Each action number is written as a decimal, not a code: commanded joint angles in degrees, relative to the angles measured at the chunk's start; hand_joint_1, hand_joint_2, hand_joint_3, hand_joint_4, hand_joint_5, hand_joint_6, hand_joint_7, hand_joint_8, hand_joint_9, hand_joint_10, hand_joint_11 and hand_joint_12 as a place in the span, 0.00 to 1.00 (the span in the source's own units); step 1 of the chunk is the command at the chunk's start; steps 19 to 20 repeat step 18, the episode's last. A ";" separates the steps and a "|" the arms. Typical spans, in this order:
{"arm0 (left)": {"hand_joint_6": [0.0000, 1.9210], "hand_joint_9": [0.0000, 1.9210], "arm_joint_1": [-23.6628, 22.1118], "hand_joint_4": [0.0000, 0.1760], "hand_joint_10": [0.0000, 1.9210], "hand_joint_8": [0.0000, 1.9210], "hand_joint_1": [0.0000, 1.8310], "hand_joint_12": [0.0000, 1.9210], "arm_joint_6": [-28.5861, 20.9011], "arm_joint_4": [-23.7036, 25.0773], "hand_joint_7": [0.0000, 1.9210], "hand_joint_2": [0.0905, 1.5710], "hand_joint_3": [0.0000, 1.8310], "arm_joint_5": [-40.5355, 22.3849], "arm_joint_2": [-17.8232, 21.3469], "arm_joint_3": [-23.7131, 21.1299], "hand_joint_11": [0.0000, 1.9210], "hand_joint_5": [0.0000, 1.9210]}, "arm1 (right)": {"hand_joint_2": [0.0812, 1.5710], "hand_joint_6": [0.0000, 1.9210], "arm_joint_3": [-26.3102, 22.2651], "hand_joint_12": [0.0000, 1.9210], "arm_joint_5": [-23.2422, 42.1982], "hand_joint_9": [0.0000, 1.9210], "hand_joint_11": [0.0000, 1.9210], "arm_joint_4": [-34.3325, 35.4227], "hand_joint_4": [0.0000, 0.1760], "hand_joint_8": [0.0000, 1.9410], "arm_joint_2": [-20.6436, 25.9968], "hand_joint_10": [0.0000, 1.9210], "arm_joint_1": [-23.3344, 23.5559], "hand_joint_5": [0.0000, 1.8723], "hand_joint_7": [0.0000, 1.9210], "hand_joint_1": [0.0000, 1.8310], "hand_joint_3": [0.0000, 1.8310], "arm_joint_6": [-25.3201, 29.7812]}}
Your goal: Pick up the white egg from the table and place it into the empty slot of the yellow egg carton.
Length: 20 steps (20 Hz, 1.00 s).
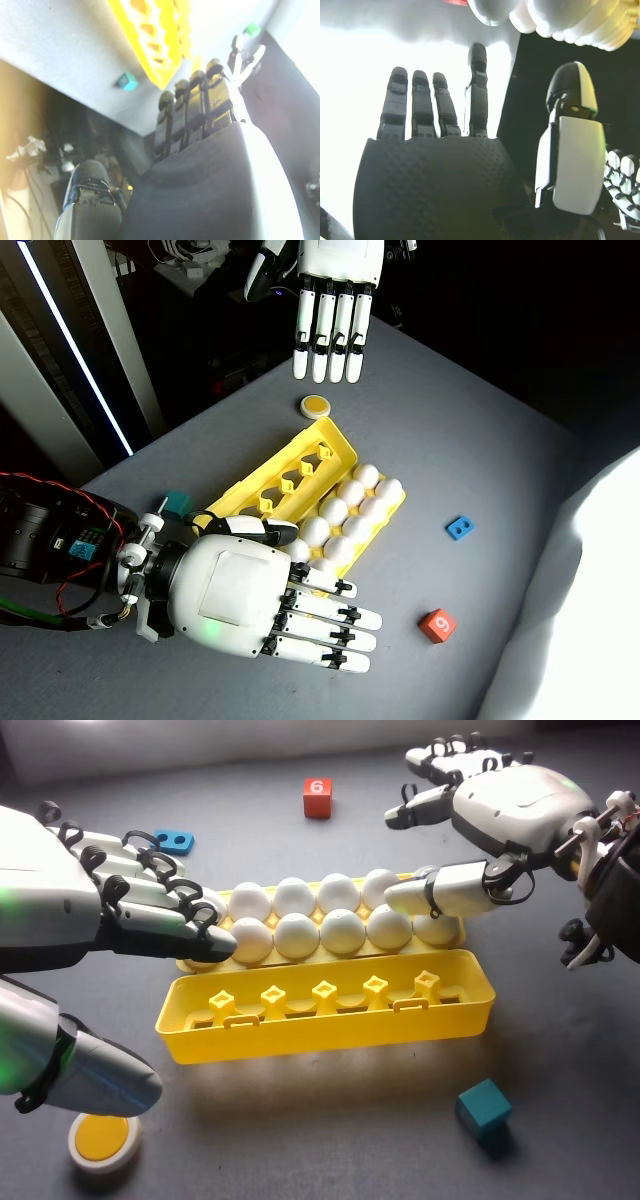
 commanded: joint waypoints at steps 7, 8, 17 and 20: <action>0.00 0.02 -0.50 0.00 0.00 0.00 0.00 0.01 -0.35 -0.61 0.04 0.71 0.00 4.21 0.12 0.33 0.00 0.06 | 0.56 0.00 -2.98 0.00 7.40 0.00 0.00 -3.04 0.56 0.00 5.29 0.00 1.13 0.29 0.00 0.25 0.00 -1.60; 0.00 0.02 -0.44 0.00 0.00 0.00 0.00 0.01 -0.35 -0.61 0.04 0.71 0.00 4.21 0.12 0.29 0.01 0.06 | 0.56 0.00 -4.70 0.00 7.36 0.00 0.00 -3.04 0.56 0.00 7.13 0.00 1.12 0.29 0.00 0.25 0.00 -2.01; 0.00 0.04 -0.45 0.00 0.01 0.01 0.00 0.01 -0.39 -0.56 0.05 0.71 0.00 4.21 0.12 0.33 0.02 0.07 | 0.73 0.00 -18.25 0.00 4.05 0.00 0.00 -2.87 0.00 0.00 23.18 0.00 0.54 0.03 0.03 0.00 0.01 -2.72; 0.00 0.03 -0.46 0.00 0.00 0.00 0.00 0.01 -0.39 -0.56 0.05 0.72 0.00 4.21 0.10 0.32 0.01 0.07 | 0.71 0.00 -19.14 0.00 4.05 0.00 0.00 -2.87 0.00 0.00 24.27 0.00 0.28 0.01 0.01 0.00 0.01 -2.76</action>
